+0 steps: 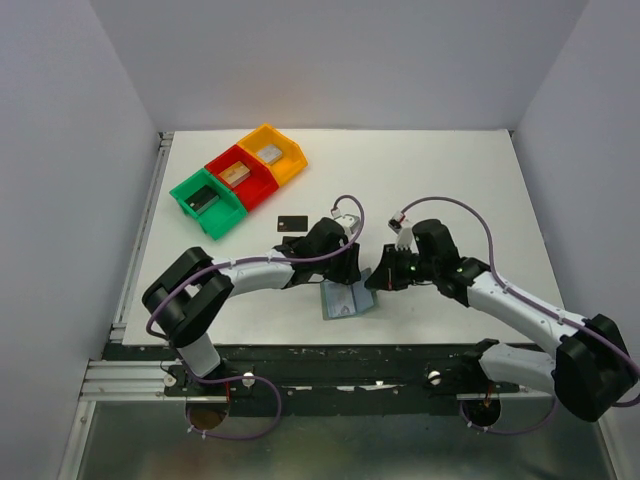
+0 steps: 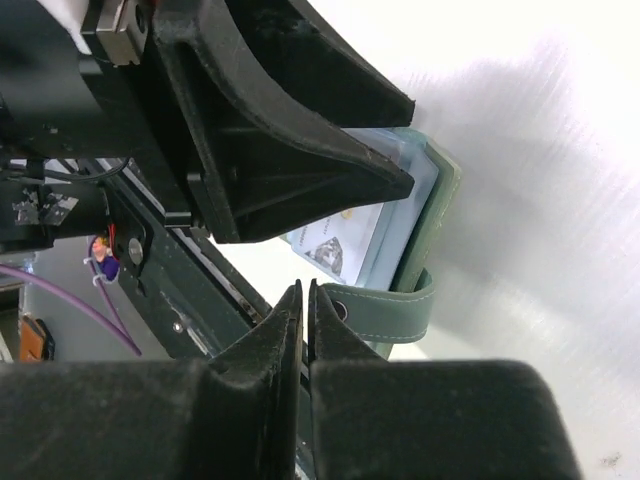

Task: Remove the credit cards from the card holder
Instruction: Remove the credit card from the card holder.

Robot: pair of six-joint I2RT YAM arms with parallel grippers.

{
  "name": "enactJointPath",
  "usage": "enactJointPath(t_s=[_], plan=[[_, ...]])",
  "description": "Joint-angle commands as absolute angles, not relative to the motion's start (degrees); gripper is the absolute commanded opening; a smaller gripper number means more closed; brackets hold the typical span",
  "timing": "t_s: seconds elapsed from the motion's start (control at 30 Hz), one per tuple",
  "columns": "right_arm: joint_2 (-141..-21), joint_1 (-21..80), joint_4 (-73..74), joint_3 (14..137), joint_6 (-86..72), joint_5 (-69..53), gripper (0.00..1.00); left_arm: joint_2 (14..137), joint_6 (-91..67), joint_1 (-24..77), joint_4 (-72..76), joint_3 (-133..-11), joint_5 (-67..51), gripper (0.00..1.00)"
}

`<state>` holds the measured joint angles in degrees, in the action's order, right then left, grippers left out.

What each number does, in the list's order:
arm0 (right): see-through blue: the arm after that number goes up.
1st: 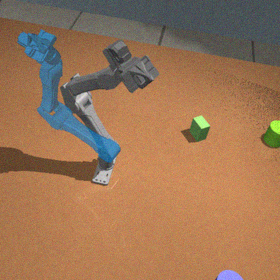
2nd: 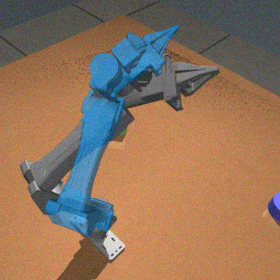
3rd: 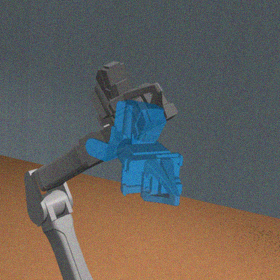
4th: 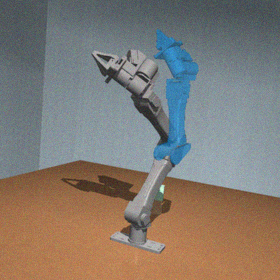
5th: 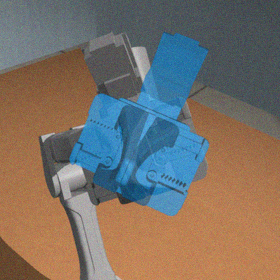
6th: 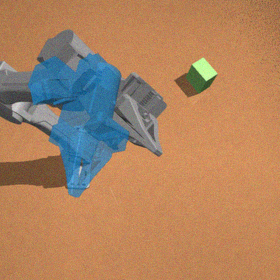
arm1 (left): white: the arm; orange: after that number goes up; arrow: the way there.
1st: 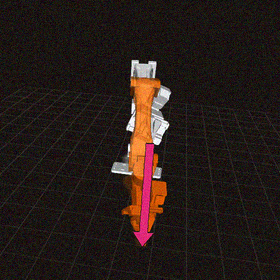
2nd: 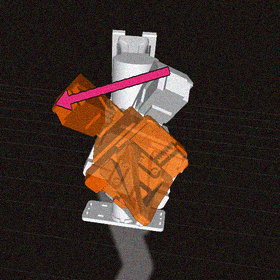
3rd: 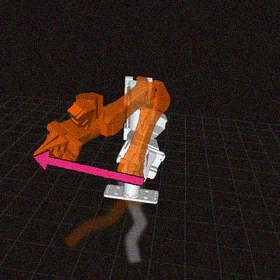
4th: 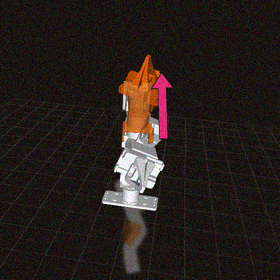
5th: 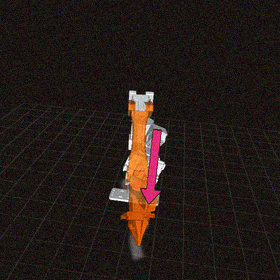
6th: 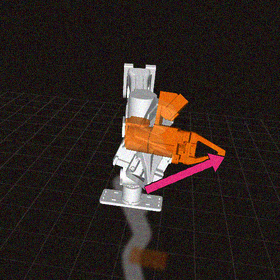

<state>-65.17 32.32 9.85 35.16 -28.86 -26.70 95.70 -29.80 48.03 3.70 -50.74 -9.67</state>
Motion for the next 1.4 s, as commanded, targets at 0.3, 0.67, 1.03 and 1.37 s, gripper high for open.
enactJointPath(t_s=[0.3,0.67,1.03,1.37], plan=[[-51.58,32.96,11.6,37.0,-25.4,-23.54,0.55,100.1,-28.39,48.34,3.16,-55.02,-10.81,0.53],[-69.24,32.96,0.62,31.03,-31.02,-31.64,0.24,96.69,-30.06,48.25,0.44,-52.65,-3.0,0.53],[-81.12,32.96,-9.31,30.32,-34.54,-33.93,0.26,83.68,-33.66,48.08,0.96,-42.2,6.15,0.48],[-86.92,32.87,-11.77,30.59,-35.68,-32.61,0.4,81.04,-34.28,48.08,8.61,-34.55,0.53,0.28]])
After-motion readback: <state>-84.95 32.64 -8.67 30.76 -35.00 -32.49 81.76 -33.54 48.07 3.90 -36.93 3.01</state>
